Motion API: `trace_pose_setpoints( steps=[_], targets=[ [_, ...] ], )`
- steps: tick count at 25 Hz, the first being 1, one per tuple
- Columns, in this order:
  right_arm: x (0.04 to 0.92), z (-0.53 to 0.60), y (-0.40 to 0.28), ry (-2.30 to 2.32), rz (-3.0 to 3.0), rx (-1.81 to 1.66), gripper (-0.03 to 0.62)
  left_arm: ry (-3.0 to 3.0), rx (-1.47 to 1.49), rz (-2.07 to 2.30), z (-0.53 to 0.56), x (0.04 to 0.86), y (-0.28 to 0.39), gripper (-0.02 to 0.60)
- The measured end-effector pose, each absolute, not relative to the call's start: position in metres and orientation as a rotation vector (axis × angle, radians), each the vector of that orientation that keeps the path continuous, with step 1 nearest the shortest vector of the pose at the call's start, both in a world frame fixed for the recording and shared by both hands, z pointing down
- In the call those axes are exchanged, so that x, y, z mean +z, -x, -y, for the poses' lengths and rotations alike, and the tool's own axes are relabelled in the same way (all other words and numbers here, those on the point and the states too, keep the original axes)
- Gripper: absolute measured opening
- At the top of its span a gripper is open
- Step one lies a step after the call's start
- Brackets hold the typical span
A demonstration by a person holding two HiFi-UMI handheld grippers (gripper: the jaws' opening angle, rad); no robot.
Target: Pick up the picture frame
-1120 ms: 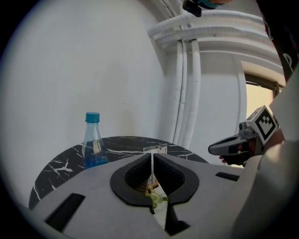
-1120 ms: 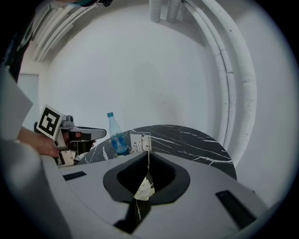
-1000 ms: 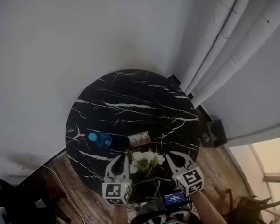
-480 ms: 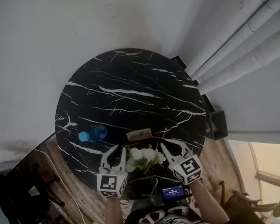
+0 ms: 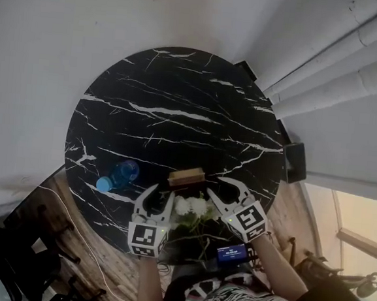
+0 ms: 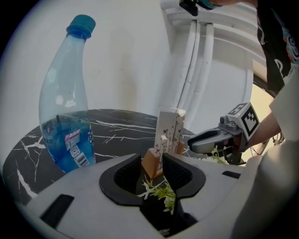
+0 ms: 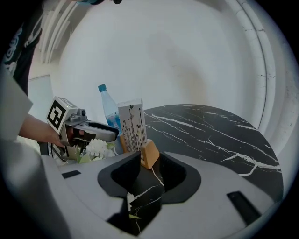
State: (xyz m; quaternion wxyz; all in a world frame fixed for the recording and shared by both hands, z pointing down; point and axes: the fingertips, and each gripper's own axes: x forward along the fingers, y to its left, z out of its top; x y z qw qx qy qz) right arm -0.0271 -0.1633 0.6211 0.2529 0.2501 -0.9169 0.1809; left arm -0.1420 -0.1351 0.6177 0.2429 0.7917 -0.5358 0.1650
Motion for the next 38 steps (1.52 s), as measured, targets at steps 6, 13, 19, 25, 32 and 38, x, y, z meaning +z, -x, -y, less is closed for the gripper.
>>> trace_pose_setpoints(
  steps=[6,13,19,25,32,38],
  targets=[
    [0.630,0.169,0.039,-0.591,2.491,0.382,0.138,-2.185,0.494,1.440,0.141,0.627,0.137,0.172],
    [0.637,0.174,0.053,-0.479,2.488,0.278,0.176,-2.224,0.553,1.393,0.152,0.635,0.130,0.252],
    [0.637,0.176,0.064,-0.425,2.526,0.186,0.184,-2.301,0.695,1.351,0.157,0.642,0.120,0.250],
    [0.648,0.178,0.068,-0.397,2.520,0.189,0.184,-2.268,0.675,1.333,0.160,0.652,0.117,0.240],
    [0.648,0.176,0.069,-0.357,2.486,0.178,0.164,-2.247,0.691,1.311,0.161,0.652,0.118,0.196],
    [0.647,0.181,0.071,-0.361,2.472,0.199,0.163,-2.243,0.714,1.300,0.167,0.652,0.120,0.196]
  ],
)
